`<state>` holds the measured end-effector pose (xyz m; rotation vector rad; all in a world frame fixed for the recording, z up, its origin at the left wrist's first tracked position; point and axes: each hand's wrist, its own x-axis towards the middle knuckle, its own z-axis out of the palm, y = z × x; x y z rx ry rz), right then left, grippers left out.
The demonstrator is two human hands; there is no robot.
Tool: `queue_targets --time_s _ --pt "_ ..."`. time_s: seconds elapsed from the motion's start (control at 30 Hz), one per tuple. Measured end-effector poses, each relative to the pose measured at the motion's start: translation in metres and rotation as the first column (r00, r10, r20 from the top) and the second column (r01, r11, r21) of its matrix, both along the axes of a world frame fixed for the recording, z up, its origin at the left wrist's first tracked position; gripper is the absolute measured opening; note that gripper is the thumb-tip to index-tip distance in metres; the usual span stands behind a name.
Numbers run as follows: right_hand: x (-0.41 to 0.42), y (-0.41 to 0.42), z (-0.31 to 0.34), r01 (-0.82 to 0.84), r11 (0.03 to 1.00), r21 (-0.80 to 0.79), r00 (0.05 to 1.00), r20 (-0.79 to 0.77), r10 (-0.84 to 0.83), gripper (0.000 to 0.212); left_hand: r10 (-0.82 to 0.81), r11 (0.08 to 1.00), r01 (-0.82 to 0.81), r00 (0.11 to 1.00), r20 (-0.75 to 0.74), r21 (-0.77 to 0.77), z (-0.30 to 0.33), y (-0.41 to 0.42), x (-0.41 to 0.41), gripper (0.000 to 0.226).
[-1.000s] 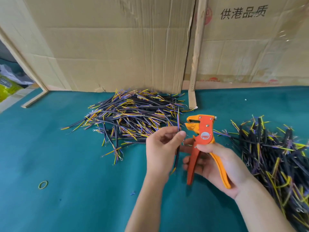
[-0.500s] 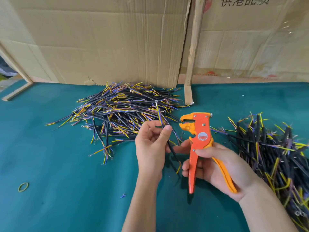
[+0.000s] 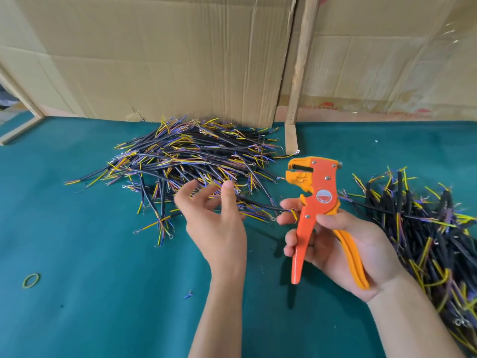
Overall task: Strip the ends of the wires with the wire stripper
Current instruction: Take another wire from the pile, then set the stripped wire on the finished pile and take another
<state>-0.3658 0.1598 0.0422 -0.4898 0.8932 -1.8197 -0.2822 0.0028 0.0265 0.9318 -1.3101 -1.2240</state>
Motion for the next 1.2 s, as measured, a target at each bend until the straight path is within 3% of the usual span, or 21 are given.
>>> queue_targets --time_s 0.1,0.2,0.3,0.37,0.63,0.83,1.03,1.2 --pt "-0.001 -0.002 0.002 0.064 0.998 -0.024 0.996 0.069 -0.063 0.072 0.167 0.946 -0.134 0.982 0.092 -0.295 0.002 -0.001 0.001 0.045" --pt "-0.001 -0.002 0.002 0.106 0.994 -0.037 0.991 0.092 -0.102 0.072 0.009 0.836 0.136 0.965 0.261 -0.531 0.003 0.009 -0.005 0.021" --pt "-0.002 -0.002 0.002 0.118 0.991 -0.063 0.989 0.098 -0.111 0.07 -0.221 0.715 0.479 0.846 0.485 -0.51 0.001 0.017 -0.01 0.021" --pt "-0.002 -0.002 0.003 0.117 0.99 -0.083 0.989 0.095 -0.109 0.068 -0.281 0.665 0.568 0.792 0.541 -0.486 -0.001 0.019 -0.011 0.021" --pt "-0.004 -0.002 0.003 0.122 0.984 -0.128 0.99 0.09 -0.111 0.068 -0.084 0.66 0.335 0.922 0.377 -0.672 0.002 0.024 -0.013 0.011" --pt "-0.006 -0.001 0.0 0.175 0.981 -0.083 0.983 0.078 -0.169 0.063 -0.061 0.7 0.315 0.92 0.386 -0.641 0.0 0.024 -0.012 0.007" --pt "-0.006 -0.002 -0.002 0.195 0.978 -0.068 0.979 0.068 -0.191 0.051 -0.219 0.793 0.387 0.902 0.373 -0.471 0.005 0.023 -0.009 0.01" --pt "-0.007 -0.001 -0.001 0.224 0.972 -0.065 0.973 0.066 -0.22 0.055 -0.312 0.828 0.432 0.885 0.346 -0.357 0.01 0.022 -0.008 0.013"
